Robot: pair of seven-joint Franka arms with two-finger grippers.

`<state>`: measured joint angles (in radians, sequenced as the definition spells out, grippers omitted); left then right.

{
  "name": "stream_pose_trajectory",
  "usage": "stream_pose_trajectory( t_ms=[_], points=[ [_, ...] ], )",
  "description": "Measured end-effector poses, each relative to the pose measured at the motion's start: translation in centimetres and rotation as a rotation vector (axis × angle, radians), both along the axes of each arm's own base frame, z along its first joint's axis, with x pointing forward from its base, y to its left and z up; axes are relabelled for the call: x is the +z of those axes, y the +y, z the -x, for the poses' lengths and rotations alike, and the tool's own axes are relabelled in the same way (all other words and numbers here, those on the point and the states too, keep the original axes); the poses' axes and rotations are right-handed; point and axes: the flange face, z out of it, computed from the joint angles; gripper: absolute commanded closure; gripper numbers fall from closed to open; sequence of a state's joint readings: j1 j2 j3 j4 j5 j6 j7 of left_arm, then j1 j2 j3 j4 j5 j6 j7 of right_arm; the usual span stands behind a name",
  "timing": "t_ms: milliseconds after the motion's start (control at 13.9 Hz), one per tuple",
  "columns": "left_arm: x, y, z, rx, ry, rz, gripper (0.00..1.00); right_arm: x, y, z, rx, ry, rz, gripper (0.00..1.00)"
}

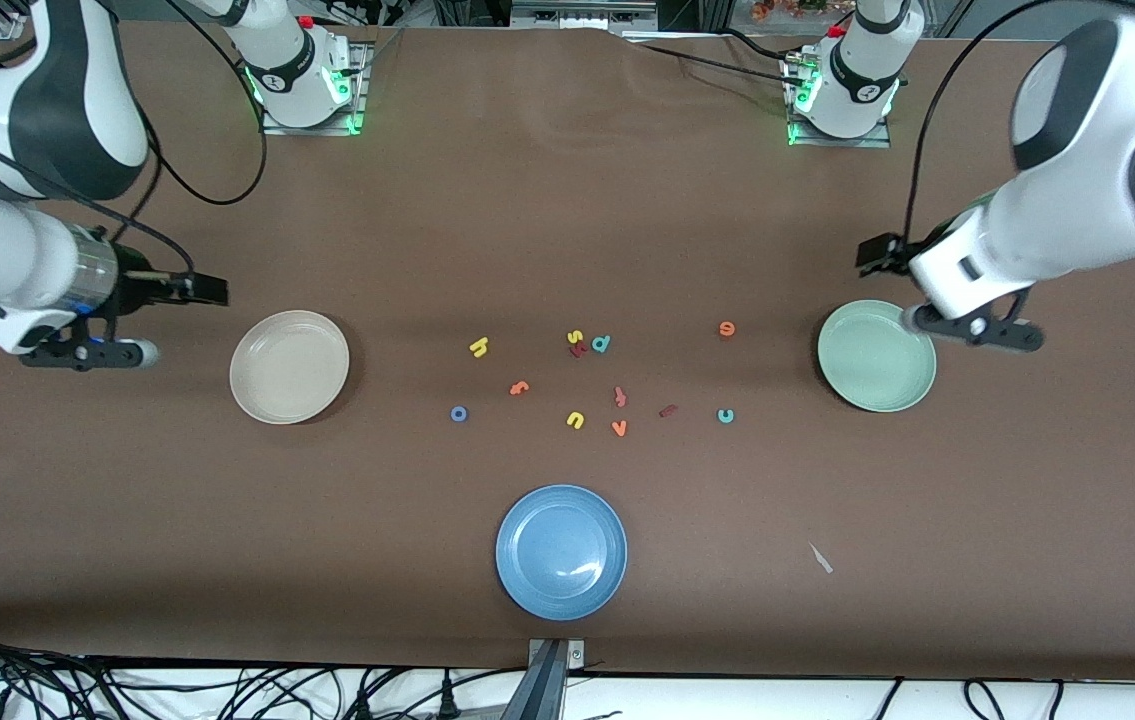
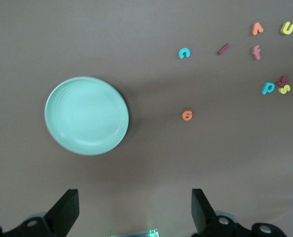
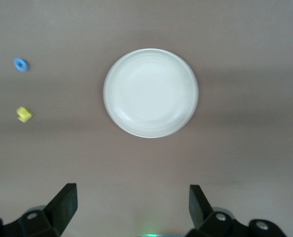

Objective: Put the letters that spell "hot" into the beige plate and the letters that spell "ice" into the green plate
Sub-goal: 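Reach the right gripper to yellow letter while the left gripper reaches pink letter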

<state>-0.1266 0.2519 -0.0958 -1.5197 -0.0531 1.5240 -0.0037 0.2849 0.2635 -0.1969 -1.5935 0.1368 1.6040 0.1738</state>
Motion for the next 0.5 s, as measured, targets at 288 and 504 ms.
stream_pose_trajectory(
  t_ms=[288,504],
  points=[
    [-5.3,-4.1,-3.3,-0.135,-0.085,0.052,0.0,-4.4,8.1,0.6,-0.22,-0.013,0.055,0.0],
    [-12.3,-8.1,-5.3,-0.244,-0.133,0.087,0.0,-9.1,14.4,2.8,-0.343,-0.046,0.095,0.0]
  ],
)
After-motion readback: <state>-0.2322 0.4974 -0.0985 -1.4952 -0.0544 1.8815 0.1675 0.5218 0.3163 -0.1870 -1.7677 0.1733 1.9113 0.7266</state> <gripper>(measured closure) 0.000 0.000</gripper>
